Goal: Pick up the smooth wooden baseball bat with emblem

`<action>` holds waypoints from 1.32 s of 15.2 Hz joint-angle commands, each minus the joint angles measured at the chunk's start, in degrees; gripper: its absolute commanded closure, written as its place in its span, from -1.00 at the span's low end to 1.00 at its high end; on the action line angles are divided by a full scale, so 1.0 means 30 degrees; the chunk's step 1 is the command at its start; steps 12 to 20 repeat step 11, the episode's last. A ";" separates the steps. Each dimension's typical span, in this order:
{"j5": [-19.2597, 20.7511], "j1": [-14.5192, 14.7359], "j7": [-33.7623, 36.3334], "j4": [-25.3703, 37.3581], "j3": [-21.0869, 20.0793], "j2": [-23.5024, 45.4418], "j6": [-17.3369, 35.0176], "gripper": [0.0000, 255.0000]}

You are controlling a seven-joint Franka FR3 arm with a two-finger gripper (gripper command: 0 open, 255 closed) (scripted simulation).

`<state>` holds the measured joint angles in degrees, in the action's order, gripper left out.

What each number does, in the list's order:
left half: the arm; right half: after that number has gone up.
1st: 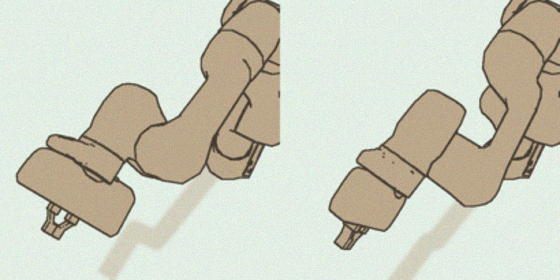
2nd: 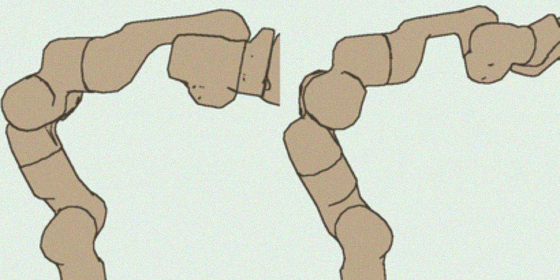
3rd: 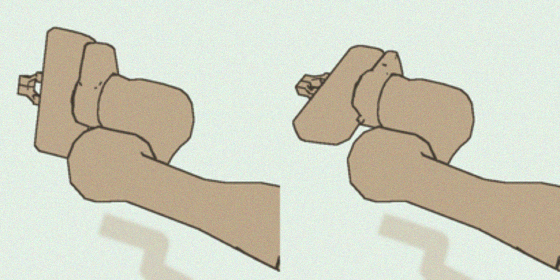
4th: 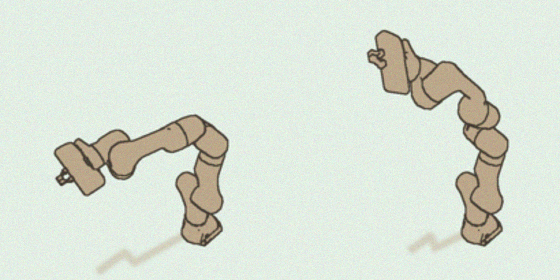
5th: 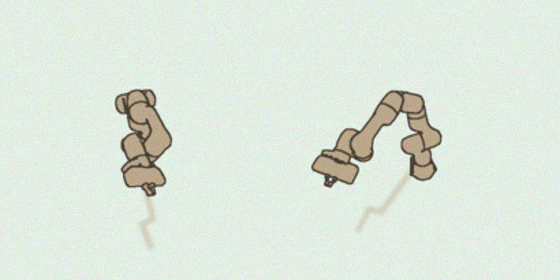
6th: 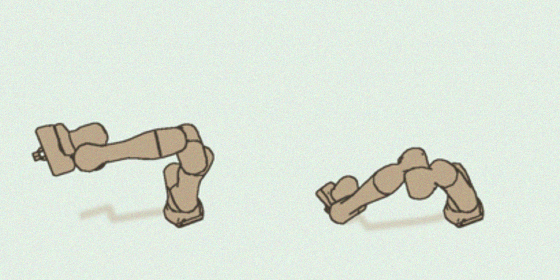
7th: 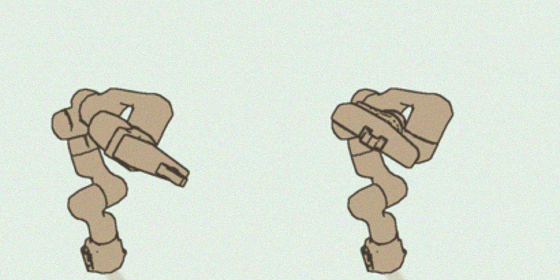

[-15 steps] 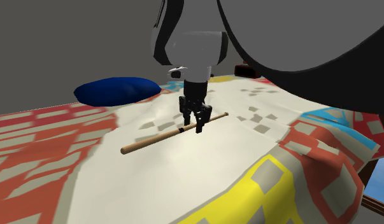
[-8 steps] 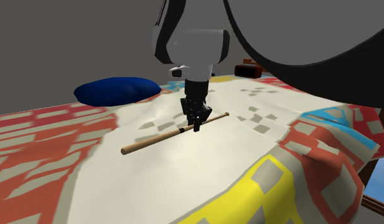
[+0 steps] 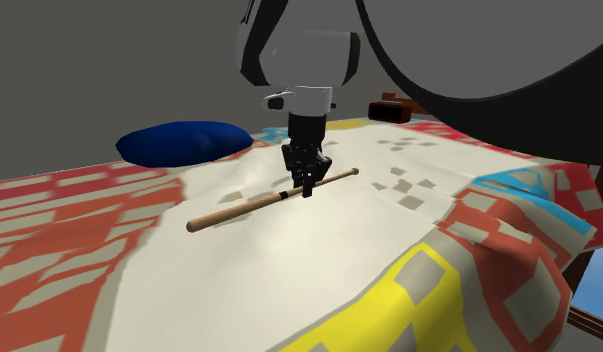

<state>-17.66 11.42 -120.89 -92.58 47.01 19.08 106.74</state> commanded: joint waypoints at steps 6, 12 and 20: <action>0.0220 -0.0164 0.0249 0.1634 0.0126 -0.0166 -0.1717 1.00; 0.0234 -0.0309 0.0325 0.2491 0.0155 -0.0138 -0.2534 1.00; 0.0234 -0.0309 0.0325 0.2491 0.0155 -0.0138 -0.2534 1.00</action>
